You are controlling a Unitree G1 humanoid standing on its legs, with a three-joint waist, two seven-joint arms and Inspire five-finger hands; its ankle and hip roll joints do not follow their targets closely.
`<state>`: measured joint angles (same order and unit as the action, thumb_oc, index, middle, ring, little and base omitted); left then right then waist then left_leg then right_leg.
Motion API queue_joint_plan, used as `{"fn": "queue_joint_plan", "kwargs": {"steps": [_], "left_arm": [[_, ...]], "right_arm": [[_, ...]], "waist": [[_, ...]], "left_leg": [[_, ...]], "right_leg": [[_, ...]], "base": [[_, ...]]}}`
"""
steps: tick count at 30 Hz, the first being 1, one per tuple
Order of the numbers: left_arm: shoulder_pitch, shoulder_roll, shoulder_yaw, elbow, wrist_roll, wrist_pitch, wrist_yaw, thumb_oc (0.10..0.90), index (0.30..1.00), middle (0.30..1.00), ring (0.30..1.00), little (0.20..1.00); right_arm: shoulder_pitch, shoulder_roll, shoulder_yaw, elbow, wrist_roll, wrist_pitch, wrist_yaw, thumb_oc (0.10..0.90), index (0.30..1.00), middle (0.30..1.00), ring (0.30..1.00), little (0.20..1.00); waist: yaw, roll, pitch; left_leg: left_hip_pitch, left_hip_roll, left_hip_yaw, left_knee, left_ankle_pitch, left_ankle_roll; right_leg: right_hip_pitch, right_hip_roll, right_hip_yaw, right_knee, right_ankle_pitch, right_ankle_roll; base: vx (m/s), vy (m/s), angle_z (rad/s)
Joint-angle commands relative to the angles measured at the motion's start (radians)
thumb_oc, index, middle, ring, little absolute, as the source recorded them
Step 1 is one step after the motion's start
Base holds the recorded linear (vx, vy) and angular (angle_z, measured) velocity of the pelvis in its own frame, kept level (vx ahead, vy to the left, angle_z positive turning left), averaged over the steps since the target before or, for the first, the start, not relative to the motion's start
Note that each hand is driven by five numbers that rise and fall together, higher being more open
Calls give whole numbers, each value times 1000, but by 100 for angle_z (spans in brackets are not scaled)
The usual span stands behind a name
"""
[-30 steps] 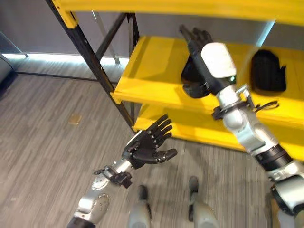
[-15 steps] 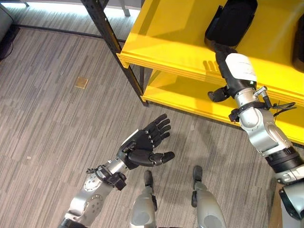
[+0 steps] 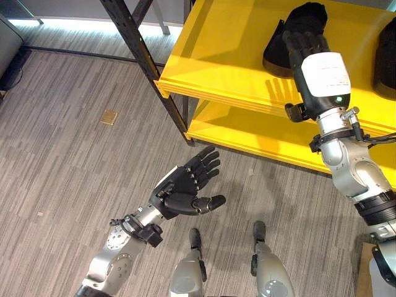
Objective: Move parts from the plastic box to the shelf.
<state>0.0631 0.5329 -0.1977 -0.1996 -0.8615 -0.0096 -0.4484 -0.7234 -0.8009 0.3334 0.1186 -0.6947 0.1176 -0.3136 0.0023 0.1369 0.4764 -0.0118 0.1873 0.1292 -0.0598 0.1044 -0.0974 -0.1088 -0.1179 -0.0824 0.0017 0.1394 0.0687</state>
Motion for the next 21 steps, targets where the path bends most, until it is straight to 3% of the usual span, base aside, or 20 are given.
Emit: {"fn": "queue_joint_plan", "kwargs": {"steps": [1, 5, 11, 21], "left_arm": [[28, -20, -26, -131, -80, -103, -41, 900, 1000, 1000, 1000, 1000], [26, -18, -28, -127, -84, -101, -42, 900, 1000, 1000, 1000, 1000], [17, -13, -26, -121, -74, -90, -43, 900, 1000, 1000, 1000, 1000], [-17, 8, -16, -118, -60, -85, -60, 900, 1000, 1000, 1000, 1000]], "right_arm": [[-129, -55, -29, -101, -55, -22, -73, 900, 1000, 1000, 1000, 1000], [-156, -71, -7, -88, -53, 8, -20, 900, 1000, 1000, 1000, 1000], [-232, -121, 53, -14, -74, -8, 63, 900, 1000, 1000, 1000, 1000], [-345, -171, 138, 74, -41, 8, 46, 900, 1000, 1000, 1000, 1000]], "waist": [[8, -3, -149], [15, 1, -149], [35, 0, -136], [66, -11, -85]], "left_leg": [[-10, 54, -20, 55, -12, -12], [-15, 53, -26, 63, -13, -16], [-37, 56, -47, 80, -12, -21], [-120, 56, -87, 139, -19, -20]], "right_leg": [[11, -56, 21, 152, -190, 9], [8, -59, 15, 166, -201, 7], [-9, -58, 3, 204, -223, 1], [-80, -48, -7, 301, -263, -11]], "base": [[0, 0, 0], [26, -9, 1], [15, -45, 3], [-28, -88, 5]]}}
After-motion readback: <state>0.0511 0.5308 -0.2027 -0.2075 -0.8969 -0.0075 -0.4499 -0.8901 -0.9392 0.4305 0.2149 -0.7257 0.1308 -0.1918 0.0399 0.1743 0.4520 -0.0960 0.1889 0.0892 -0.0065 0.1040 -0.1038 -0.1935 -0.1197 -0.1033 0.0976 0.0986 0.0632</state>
